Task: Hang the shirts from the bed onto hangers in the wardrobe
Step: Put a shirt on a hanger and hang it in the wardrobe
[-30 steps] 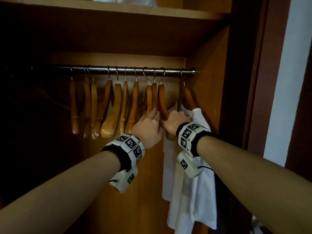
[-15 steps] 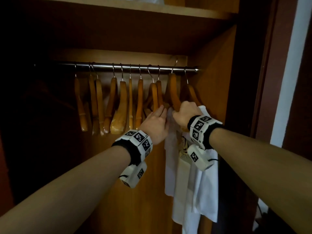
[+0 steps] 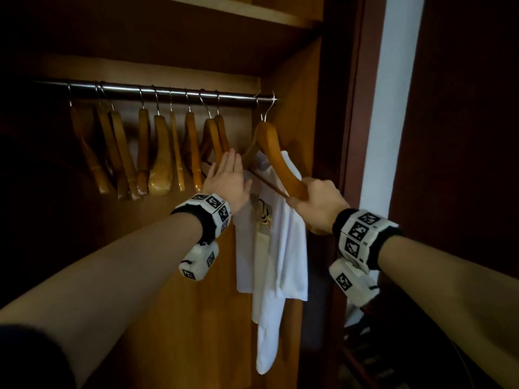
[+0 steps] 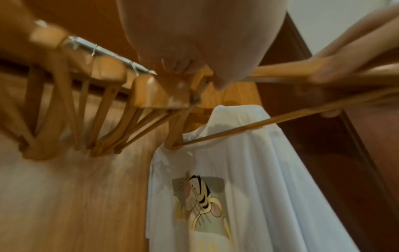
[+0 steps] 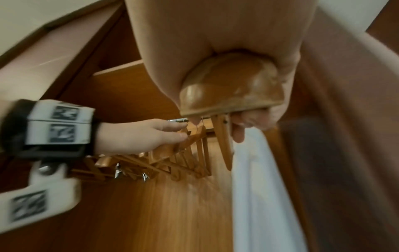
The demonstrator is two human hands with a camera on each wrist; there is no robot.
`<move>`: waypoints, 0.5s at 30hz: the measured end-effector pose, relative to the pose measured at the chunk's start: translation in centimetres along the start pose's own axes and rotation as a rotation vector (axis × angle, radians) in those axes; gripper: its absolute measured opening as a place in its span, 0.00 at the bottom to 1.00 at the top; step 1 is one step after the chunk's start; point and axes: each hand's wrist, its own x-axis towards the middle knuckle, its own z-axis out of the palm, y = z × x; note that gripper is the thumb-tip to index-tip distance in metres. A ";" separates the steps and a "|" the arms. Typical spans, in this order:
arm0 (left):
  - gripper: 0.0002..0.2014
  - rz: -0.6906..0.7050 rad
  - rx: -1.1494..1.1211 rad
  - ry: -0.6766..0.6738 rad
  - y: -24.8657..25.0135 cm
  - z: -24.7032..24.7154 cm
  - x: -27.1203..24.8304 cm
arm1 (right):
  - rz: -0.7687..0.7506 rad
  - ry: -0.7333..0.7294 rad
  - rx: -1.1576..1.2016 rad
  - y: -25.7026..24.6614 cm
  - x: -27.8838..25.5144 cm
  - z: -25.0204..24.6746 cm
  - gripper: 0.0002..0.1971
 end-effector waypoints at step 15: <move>0.19 0.017 -0.497 -0.029 16.9 -2.1 -13.1 | 0.113 -0.196 0.043 7.8 -29.1 -13.5 0.10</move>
